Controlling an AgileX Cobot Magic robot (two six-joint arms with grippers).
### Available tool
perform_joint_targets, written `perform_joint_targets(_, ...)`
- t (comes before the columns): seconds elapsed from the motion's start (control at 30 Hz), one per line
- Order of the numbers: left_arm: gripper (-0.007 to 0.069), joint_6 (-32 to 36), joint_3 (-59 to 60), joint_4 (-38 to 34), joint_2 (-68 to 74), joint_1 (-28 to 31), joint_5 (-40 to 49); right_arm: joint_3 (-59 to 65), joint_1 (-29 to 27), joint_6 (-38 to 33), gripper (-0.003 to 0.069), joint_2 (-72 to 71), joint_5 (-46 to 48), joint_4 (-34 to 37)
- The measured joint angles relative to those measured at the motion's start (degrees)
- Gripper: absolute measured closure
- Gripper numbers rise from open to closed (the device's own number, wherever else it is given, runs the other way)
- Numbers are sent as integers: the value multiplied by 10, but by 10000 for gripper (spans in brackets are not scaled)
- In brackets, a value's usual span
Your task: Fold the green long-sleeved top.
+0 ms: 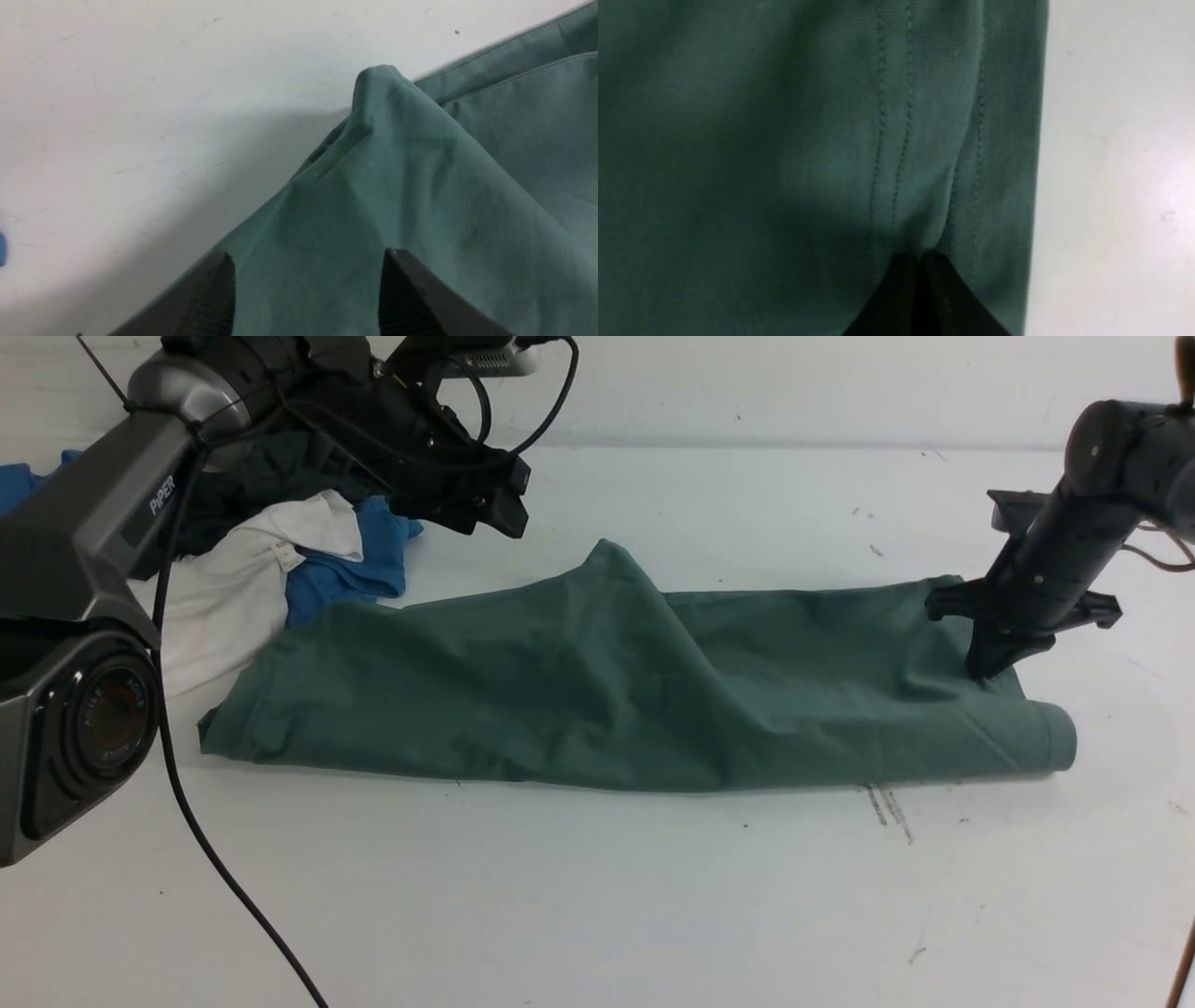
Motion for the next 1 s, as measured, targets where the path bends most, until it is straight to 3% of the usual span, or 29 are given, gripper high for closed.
perform_joint_targets(0.57,229,0,0,0,0,0,0,0,-53,-3,643,-21,4,-43)
perform_joint_targets(0.7,229,0,0,1,4,0,0,-10,-54,-6,529,-14,6,-60)
perform_joint_targets(0.83,229,0,0,0,14,0,1,-51,-58,20,337,-25,4,-70)
perform_joint_targets(1.0,229,0,0,0,18,0,-1,-46,-58,38,202,-46,4,-35)
